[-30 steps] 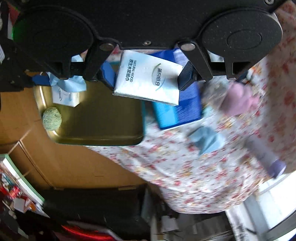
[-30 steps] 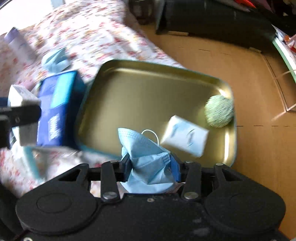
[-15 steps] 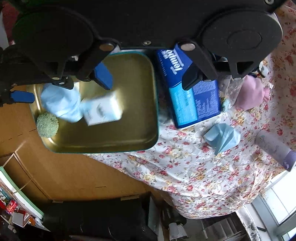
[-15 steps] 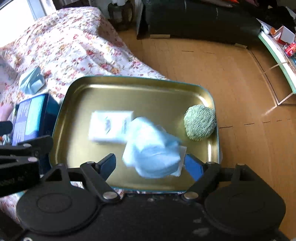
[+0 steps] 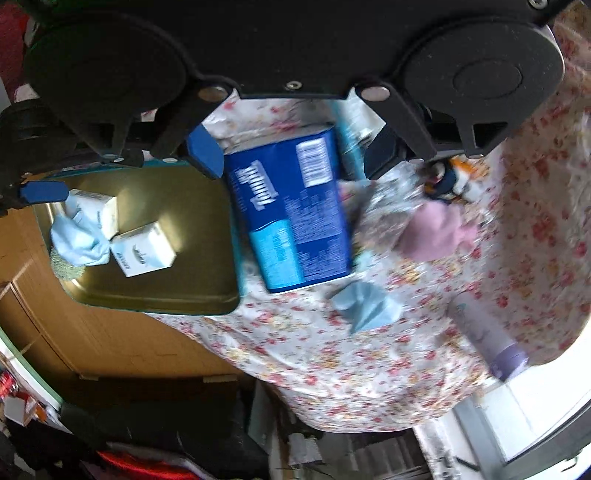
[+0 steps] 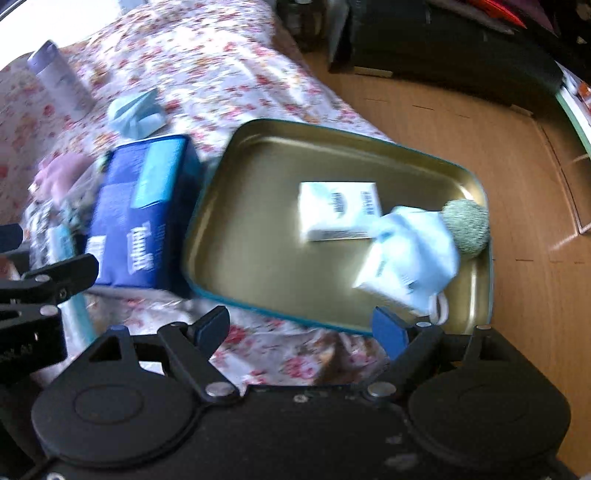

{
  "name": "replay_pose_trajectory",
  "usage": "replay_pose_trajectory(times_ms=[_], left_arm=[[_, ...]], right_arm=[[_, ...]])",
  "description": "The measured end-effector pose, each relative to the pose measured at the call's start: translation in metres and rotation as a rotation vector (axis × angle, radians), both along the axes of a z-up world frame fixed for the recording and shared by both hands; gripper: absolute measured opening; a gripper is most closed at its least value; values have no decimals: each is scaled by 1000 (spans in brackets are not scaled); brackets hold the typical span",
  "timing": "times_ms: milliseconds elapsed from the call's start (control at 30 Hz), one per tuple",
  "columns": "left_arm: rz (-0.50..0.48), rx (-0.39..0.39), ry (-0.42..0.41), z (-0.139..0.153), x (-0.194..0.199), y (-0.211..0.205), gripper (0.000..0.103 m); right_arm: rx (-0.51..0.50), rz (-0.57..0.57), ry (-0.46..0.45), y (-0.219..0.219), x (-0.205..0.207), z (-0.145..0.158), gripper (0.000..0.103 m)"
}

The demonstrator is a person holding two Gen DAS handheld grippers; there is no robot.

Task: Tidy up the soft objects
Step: 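Carry the tissue pack and mask into the tin tray and release both, then grasp the pink pouch with the left tool while the right tool grasps another blue mask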

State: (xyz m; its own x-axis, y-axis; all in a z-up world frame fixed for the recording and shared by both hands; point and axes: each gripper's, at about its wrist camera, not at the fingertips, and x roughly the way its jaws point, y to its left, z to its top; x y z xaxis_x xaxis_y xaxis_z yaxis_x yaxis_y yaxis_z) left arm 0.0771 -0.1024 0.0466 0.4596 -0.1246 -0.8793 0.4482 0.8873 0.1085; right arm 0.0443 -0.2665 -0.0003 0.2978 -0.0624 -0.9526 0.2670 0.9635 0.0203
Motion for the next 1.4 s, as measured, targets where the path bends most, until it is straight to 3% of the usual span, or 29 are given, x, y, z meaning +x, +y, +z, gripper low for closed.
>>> replay_pose_trajectory(times_ms=[267, 633, 767, 933, 1100, 1400], left_arm=[[123, -19, -23, 3, 0, 72, 86], [372, -26, -30, -15, 39, 172, 87], [404, -37, -5, -27, 56, 187, 88], [418, -73, 22, -43, 83, 198, 88], [438, -75, 16, -55, 116, 198, 88], [529, -161, 18, -81, 176, 205, 87]], right_arm=[[28, 98, -30, 54, -3, 18, 92], [44, 232, -144, 121, 2, 33, 96], [47, 241, -203, 134, 7, 37, 103], [64, 273, -172, 143, 30, 34, 103], [57, 249, -159, 141, 64, 33, 102], [23, 164, -168, 123, 148, 24, 101]])
